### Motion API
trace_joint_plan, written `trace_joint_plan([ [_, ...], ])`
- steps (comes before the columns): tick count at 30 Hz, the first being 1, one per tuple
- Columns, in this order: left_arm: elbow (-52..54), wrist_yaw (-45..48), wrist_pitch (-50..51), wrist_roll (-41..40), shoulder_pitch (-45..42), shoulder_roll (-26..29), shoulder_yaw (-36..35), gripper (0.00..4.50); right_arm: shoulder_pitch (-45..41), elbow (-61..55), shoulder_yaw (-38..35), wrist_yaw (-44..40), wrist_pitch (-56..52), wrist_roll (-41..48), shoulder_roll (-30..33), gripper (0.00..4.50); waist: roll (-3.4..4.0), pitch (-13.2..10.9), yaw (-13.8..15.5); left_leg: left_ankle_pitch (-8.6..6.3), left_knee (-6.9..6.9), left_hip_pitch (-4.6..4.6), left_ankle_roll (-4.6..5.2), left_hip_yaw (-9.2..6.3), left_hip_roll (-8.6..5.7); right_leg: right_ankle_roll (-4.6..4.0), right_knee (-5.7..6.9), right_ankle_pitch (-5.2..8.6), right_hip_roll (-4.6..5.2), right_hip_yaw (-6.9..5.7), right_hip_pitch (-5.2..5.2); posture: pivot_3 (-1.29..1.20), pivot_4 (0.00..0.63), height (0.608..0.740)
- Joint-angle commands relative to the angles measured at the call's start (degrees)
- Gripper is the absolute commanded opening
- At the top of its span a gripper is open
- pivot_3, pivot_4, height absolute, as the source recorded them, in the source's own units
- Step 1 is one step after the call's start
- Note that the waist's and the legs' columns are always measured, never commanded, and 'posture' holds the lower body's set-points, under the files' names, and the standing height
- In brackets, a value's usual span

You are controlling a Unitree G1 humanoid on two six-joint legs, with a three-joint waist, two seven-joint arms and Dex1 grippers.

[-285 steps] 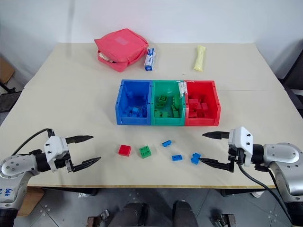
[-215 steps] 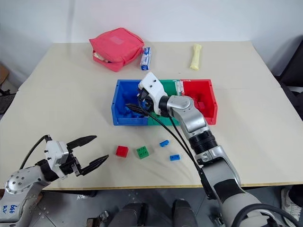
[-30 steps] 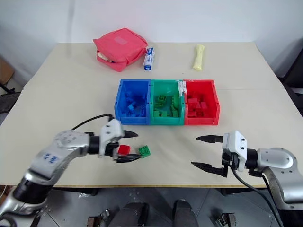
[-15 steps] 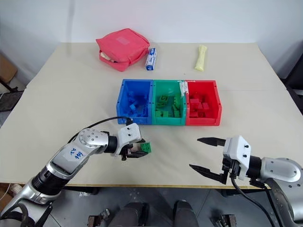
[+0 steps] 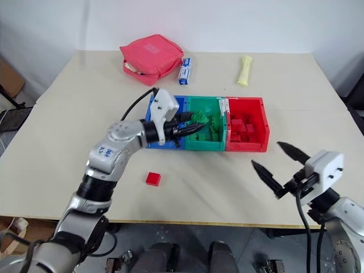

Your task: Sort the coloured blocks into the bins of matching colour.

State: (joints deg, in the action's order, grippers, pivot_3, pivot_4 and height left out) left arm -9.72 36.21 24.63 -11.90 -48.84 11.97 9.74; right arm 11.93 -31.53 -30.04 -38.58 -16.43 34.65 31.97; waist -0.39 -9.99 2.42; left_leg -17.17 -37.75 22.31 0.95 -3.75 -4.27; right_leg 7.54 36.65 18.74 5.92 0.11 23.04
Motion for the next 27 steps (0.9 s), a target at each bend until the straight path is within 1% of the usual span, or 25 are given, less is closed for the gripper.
trace_joint_plan([
  [1, -11.3, -0.2, -8.1, 4.3, -4.3, -1.7, 1.8, 1.46, 1.5, -2.4, -1.1, 1.3, 1.0, -0.3, -0.3, 4.50, -0.02, 0.0, -0.1, 0.00, 0.02, 0.00, 0.00, 0.02, 0.00, 0.00, 0.01, 0.00, -0.01, 0.00, 0.01, 0.00, 0.150, 0.740],
  [2, -14.4, -0.2, -9.2, 4.8, -5.7, -2.2, 1.7, 1.46, 1.8, -2.7, -0.7, 1.4, 1.0, -0.4, -0.1, 4.50, -0.02, 0.0, -0.1, 0.00, 0.03, 0.00, 0.00, 0.08, 0.01, 0.01, 0.02, 0.00, -0.06, -0.01, 0.05, 0.00, 0.150, 0.740],
  [4, -18.7, -0.7, -11.1, 5.5, -7.7, -2.9, 1.0, 2.19, 2.2, -3.2, -0.3, 1.4, 1.1, -0.7, 0.3, 4.50, -0.03, 0.0, -0.3, 0.00, 0.04, 0.00, 0.01, 0.15, 0.02, 0.02, 0.21, -0.01, -0.08, -0.01, 0.11, 0.00, 0.150, 0.740],
  [5, -20.1, -0.8, -12.0, 5.8, -8.3, -3.0, 0.7, 2.44, 2.3, -3.2, -0.2, 1.4, 1.2, -0.8, 0.5, 4.50, -0.03, 0.0, -0.4, 0.00, 0.03, 0.02, 0.01, 0.17, 0.03, 0.02, 0.23, -0.01, -0.10, -0.01, 0.16, 0.00, 0.150, 0.740],
  [7, -20.1, 1.5, -13.4, 5.3, -8.6, -2.7, 0.3, 3.06, 2.3, -3.2, 0.1, 1.2, 1.4, -1.2, 0.7, 4.50, -0.04, 0.0, -0.6, 0.00, 0.06, 0.04, 0.01, 0.25, 0.05, 0.02, 0.26, -0.01, -0.11, 0.00, 0.26, 0.00, 0.150, 0.740],
  [10, -17.5, 6.1, -16.5, 4.8, -6.4, -1.0, 0.6, 4.01, 2.2, -3.1, 0.7, 0.1, 1.5, -1.5, 1.5, 4.50, -0.03, 0.0, -0.9, 0.00, 0.08, 0.05, 0.01, 0.28, 0.06, 0.02, 0.33, -0.01, -0.12, 0.03, 0.32, 0.00, 0.150, 0.740],
  [11, -15.8, 8.1, -16.7, 3.8, -5.1, -0.1, 0.3, 4.30, 2.2, -3.0, 1.0, -0.3, 1.5, -1.5, 1.8, 4.50, -0.03, 0.0, -1.0, 0.00, 0.08, 0.05, 0.01, 0.30, 0.08, 0.02, 0.32, -0.01, -0.13, 0.03, 0.32, 0.00, 0.150, 0.740],
  [12, -11.8, 11.8, -16.9, 1.4, -2.2, 2.2, -1.1, 4.45, 1.6, -2.6, 2.1, -1.7, 1.6, -1.5, 2.5, 4.50, -0.01, 0.0, -1.1, 0.00, 0.08, 0.04, 0.01, 0.30, 0.09, 0.02, 0.32, -0.01, -0.15, 0.04, 0.32, 0.00, 0.150, 0.740],
  [14, -5.7, 16.9, -16.0, -1.9, 2.3, 6.6, -3.1, 4.45, 0.6, -1.8, 4.1, -4.3, 1.9, -1.6, 4.1, 4.50, 0.01, 0.0, -1.8, -0.01, 0.17, -0.02, 0.00, 0.31, 0.10, 0.02, 0.39, -0.01, -0.23, 0.22, 0.36, 0.00, 0.150, 0.740],
  [16, -1.6, 19.4, -15.9, -3.3, 6.9, 12.0, -6.0, 4.45, -0.9, -0.4, 6.8, -8.3, 2.1, -2.0, 6.6, 4.50, 0.01, 0.0, -2.6, 0.00, 0.27, -0.10, -0.04, 0.30, 0.16, 0.01, 0.40, -0.01, -0.24, 0.30, 0.41, 0.00, 0.150, 0.740],
  [19, 4.5, 23.0, -16.5, -4.6, 13.9, 20.0, -9.2, 4.45, -4.4, 2.5, 10.8, -13.1, 2.8, -2.8, 9.7, 4.50, 0.00, 0.0, -2.7, -0.01, 0.27, -0.12, -0.08, 0.26, 0.25, 0.00, 0.33, -0.01, -0.23, 0.31, 0.42, 0.00, 0.150, 0.740],
  [22, 10.4, 27.4, -15.8, -9.8, 23.2, 26.2, -15.3, 4.45, -10.3, 7.0, 15.8, -18.3, 5.5, -4.8, 11.7, 4.50, 0.00, 0.0, -2.5, -0.04, 0.27, -0.11, -0.06, 0.25, 0.21, 0.00, 0.23, 0.00, -0.10, 0.32, 0.40, 0.00, 0.150, 0.740],
  [24, 10.5, 28.9, -17.8, -10.6, 29.8, 29.3, -19.4, 4.45, -14.3, 10.3, 18.9, -22.1, 6.8, -5.2, 12.3, 4.50, 0.01, 0.0, -2.4, -0.07, 0.25, -0.12, -0.02, 0.20, 0.19, -0.01, 0.13, 0.00, 0.08, 0.34, 0.35, 0.00, 0.150, 0.740],
  [27, 6.2, 28.7, -21.9, -8.9, 36.7, 32.3, -23.8, 4.45, -19.2, 14.0, 22.8, -26.8, 9.2, -6.3, 12.5, 4.50, 0.00, 0.0, -2.2, -0.07, 0.21, -0.10, -0.01, -0.01, 0.15, -0.02, -0.04, 0.00, 0.20, 0.34, 0.24, 0.00, 0.150, 0.740],
])
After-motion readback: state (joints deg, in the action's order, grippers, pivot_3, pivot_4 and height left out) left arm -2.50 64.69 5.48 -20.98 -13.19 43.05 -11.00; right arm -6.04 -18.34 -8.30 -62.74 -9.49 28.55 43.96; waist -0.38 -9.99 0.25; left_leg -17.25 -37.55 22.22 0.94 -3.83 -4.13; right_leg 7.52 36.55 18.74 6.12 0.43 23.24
